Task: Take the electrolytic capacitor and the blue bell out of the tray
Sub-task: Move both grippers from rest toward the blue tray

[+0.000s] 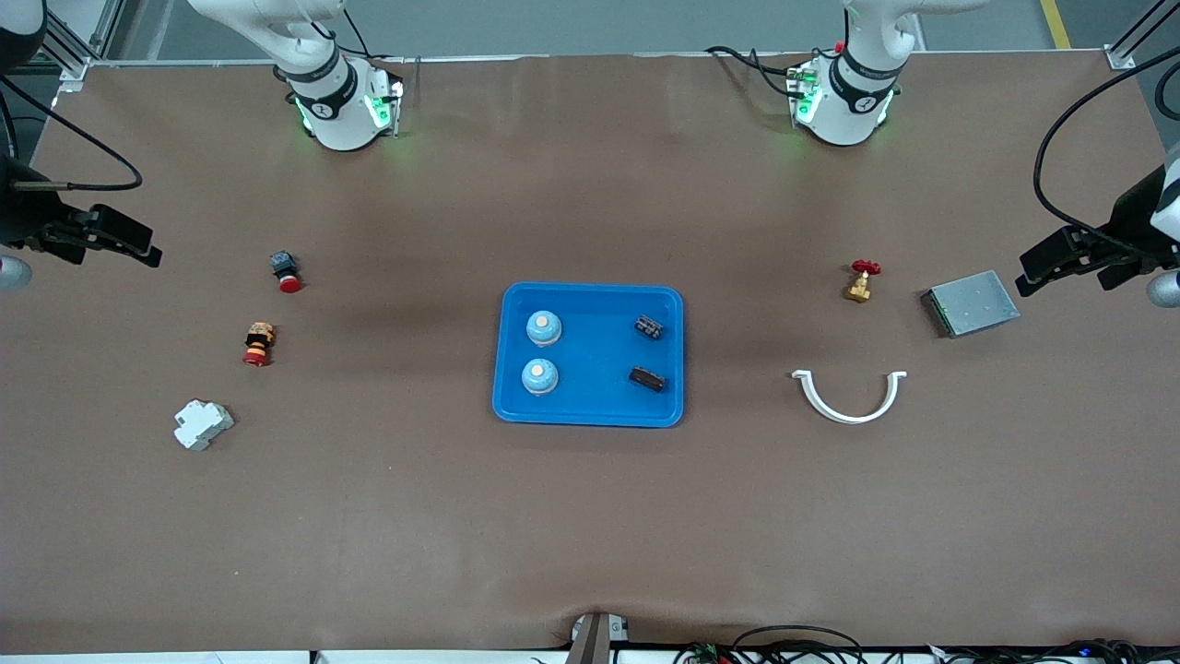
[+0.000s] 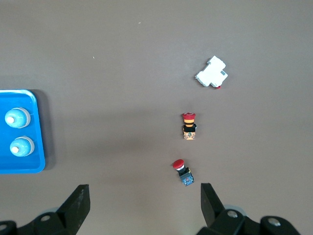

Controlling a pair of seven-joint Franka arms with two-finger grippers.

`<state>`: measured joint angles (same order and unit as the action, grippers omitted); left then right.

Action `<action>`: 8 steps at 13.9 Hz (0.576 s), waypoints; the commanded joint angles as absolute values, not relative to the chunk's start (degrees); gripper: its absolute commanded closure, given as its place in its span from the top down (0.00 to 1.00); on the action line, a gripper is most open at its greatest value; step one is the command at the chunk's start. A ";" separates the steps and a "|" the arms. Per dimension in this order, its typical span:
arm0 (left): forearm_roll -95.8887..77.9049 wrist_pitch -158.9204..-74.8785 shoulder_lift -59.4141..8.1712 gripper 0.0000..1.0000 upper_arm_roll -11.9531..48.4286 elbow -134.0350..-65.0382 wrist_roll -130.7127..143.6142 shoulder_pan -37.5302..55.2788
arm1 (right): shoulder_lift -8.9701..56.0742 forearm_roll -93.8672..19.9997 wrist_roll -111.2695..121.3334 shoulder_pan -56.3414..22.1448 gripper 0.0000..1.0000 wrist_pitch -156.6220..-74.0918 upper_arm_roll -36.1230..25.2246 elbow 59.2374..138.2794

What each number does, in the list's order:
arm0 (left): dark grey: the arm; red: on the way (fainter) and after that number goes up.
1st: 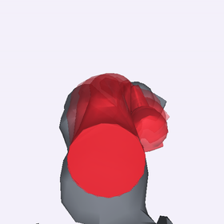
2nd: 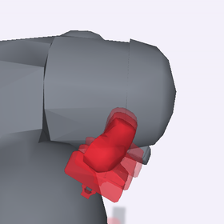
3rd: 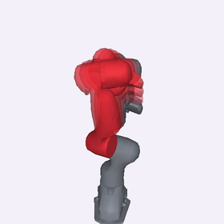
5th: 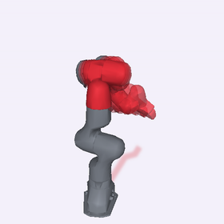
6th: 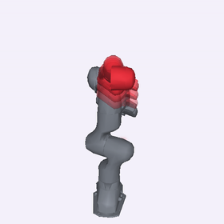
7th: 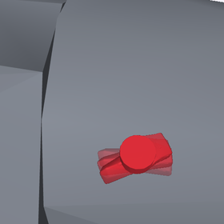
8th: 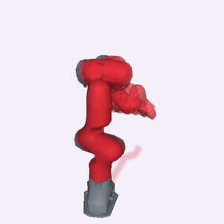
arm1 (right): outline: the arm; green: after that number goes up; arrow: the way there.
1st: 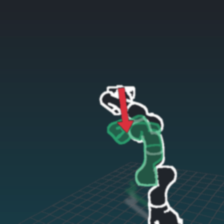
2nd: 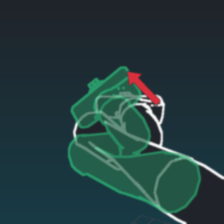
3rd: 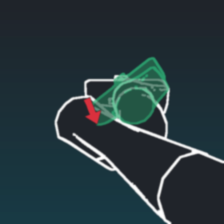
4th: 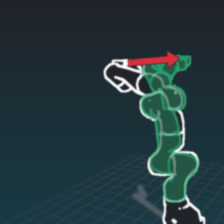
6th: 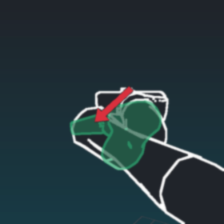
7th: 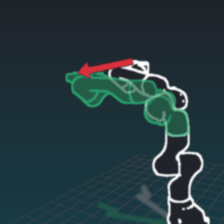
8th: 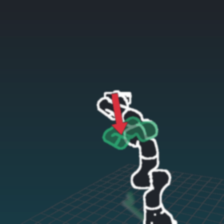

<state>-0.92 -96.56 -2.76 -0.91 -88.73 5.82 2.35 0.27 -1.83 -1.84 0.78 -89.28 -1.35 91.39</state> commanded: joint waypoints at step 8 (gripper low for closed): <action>-1.58 -97.38 -3.51 1.00 -0.62 -87.71 5.01 1.58 | -0.97 -1.93 -2.37 1.32 1.00 -89.82 -1.32 92.55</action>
